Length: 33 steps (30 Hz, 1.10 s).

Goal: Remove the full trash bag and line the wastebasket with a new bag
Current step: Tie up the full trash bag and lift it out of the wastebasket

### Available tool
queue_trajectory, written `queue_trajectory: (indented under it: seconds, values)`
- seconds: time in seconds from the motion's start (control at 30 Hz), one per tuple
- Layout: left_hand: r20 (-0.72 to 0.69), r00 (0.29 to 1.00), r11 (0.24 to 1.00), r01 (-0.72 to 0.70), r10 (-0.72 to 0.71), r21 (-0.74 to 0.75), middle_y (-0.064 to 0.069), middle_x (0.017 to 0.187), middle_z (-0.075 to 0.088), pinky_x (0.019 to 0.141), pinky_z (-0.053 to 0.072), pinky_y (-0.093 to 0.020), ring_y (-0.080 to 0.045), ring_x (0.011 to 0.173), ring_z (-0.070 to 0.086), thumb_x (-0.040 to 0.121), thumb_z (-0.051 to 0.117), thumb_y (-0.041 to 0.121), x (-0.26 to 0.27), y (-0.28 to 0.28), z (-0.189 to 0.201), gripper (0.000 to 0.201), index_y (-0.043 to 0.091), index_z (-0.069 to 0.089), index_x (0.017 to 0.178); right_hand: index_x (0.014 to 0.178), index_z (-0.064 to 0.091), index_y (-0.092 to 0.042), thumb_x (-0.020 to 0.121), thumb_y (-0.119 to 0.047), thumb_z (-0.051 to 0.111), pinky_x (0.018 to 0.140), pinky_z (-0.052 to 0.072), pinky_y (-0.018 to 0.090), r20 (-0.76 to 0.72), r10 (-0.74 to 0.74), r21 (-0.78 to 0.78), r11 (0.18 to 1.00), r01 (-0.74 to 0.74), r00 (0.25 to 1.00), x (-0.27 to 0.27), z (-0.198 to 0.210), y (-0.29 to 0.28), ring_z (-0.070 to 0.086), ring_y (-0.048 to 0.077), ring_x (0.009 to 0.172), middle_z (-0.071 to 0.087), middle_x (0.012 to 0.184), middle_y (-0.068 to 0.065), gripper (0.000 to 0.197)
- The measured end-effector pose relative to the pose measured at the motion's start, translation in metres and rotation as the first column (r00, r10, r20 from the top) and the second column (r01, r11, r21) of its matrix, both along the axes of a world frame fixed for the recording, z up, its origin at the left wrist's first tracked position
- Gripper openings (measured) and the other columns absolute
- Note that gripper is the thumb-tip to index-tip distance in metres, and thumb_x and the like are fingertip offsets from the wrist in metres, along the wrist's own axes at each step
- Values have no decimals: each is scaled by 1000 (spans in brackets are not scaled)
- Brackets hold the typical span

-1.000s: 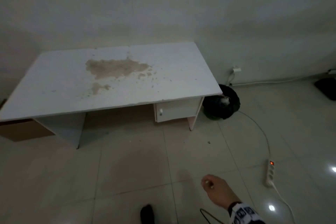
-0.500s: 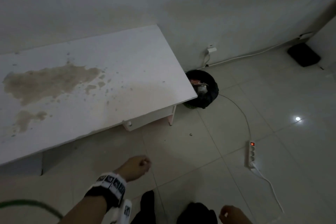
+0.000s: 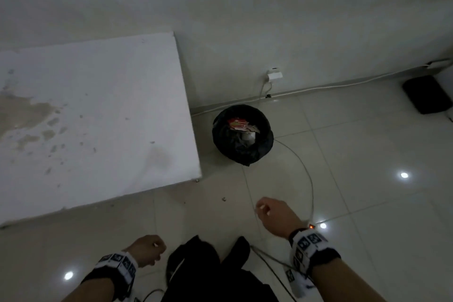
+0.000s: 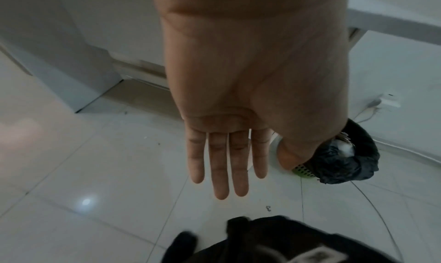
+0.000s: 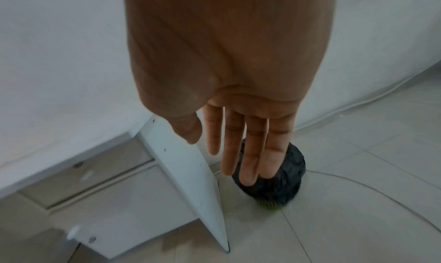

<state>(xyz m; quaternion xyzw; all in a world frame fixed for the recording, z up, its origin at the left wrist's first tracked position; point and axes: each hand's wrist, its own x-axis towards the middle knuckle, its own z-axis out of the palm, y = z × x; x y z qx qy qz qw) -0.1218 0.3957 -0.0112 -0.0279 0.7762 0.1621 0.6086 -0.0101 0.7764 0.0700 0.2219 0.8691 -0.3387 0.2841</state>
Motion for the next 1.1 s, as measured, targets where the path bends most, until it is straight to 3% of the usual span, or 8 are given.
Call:
queue_trajectory:
  seconds: [0.23,0.43,0.57,0.7,0.8,0.93,1.03,1.1]
  values:
    - [72,995,994,-72,66,80,-7,90,67,50,45,-16,-12,66,60,98,52,26,-21,144,-20,14,14,60,94,99,65,-13,98,-30,49,77,49,28,96,9,-50,999,-4,995,-58,-43,114,62,18,88,68,96,1,23]
    - [-18,987,947,-145,157,287,-2,95,70,83,54,-30,-21,90,68,90,53,39,-97,316,-48,24,20,66,97,85,63,-27,94,-36,53,74,44,21,377,7,-61,998,17,926,-58,-112,207,62,14,85,65,88,-4,16]
    - [-31,928,875,-338,371,346,0,93,71,64,50,-18,-13,80,67,96,53,31,-159,408,-55,14,23,65,95,72,62,-29,91,-31,54,81,53,33,403,-45,-83,993,86,914,-91,-150,263,65,23,81,68,85,-2,21]
    - [-59,876,834,-434,479,341,-2,103,71,68,46,-20,-13,87,67,100,51,34,-199,449,-98,20,20,63,108,73,66,-28,87,-27,58,80,56,42,360,-123,-148,971,187,925,-157,-203,313,66,24,77,74,84,6,17]
    - [-130,759,753,-580,638,311,-6,100,71,68,48,-24,-18,84,66,100,52,30,-209,452,-154,17,19,64,102,80,69,-21,89,-30,60,64,54,38,285,-236,-172,941,292,929,-218,-254,341,66,25,67,74,78,8,16]
    - [-318,474,556,-790,821,259,-10,96,66,73,49,-32,-26,88,64,99,52,19,-198,439,-239,21,10,60,116,84,65,-19,91,-41,56,63,55,40,198,-417,-203,868,454,887,-279,-324,357,61,28,64,71,79,13,25]
    - [-481,344,517,-805,806,291,-10,110,60,95,48,-42,-35,113,59,99,50,21,-195,429,-295,36,11,48,134,94,58,-25,88,-58,45,80,57,45,187,-501,-240,811,534,845,-290,-411,355,65,32,83,70,94,15,36]
    - [-467,251,435,-832,848,343,-14,141,49,108,41,-45,-36,132,47,103,43,29,-195,429,-323,49,13,34,148,110,56,-25,85,-69,34,93,52,51,195,-534,-300,766,569,823,-294,-456,342,64,34,100,67,114,15,56]
